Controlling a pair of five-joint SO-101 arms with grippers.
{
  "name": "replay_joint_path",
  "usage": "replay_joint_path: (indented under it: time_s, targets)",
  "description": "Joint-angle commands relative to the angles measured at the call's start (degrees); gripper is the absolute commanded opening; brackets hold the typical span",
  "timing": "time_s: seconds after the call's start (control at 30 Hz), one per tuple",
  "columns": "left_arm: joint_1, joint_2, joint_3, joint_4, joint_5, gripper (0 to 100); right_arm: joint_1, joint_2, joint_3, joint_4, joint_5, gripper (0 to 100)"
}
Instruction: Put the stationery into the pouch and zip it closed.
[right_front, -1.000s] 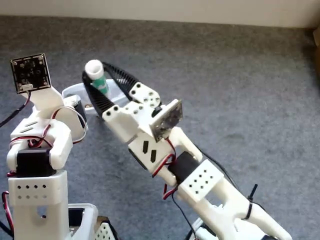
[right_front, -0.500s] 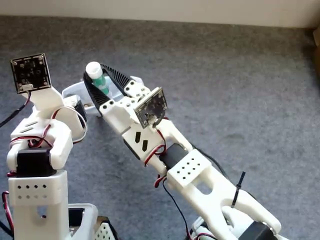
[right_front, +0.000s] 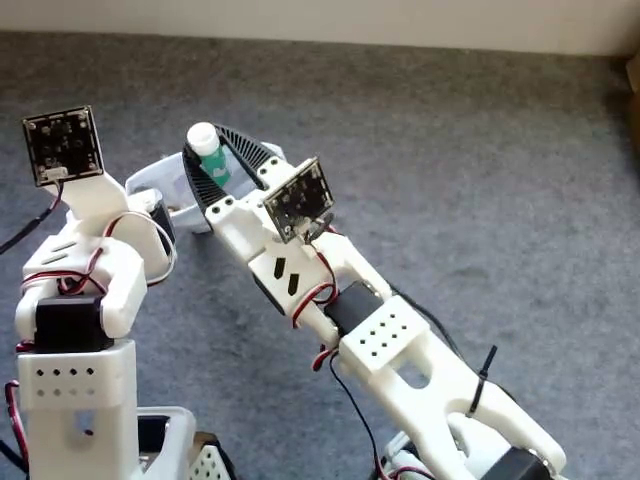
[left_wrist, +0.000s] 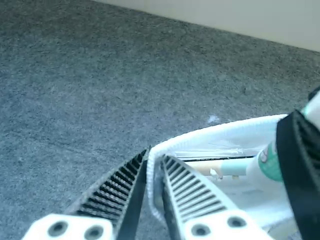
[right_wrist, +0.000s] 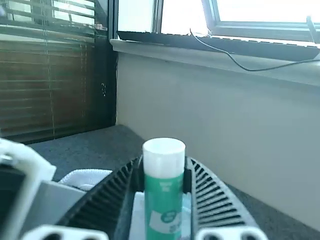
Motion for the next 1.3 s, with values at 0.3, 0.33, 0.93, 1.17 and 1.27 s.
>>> replay_joint_path:
  time_s: [0.3, 0.33, 0.93, 1.17, 1.27]
  targets:
    - [0.6, 0.3, 1.2, -0.4, 0.5, 1, 1.4, -17.1, -3.2, 8.5, -0.4, 9.9]
    - [0.6, 0.3, 1.2, -0.4, 0.5, 1, 1.4, -17.6, -3.2, 9.0, -0.4, 9.9]
    - [0.5, 0.4, 1.2, -0.4, 0.5, 1, 1.4, -11.6, -7.6, 18.7, -0.6, 18.2]
    - [0.8, 0.3, 1.1, -0.5, 0.1, 1, 3.8, -13.1, -8.1, 18.9, -0.6, 10.8]
    - [3.9, 0.2, 0.7, -0.8, -3.0, 1, 8.8, -16.8, -8.1, 18.9, -0.5, 1.6]
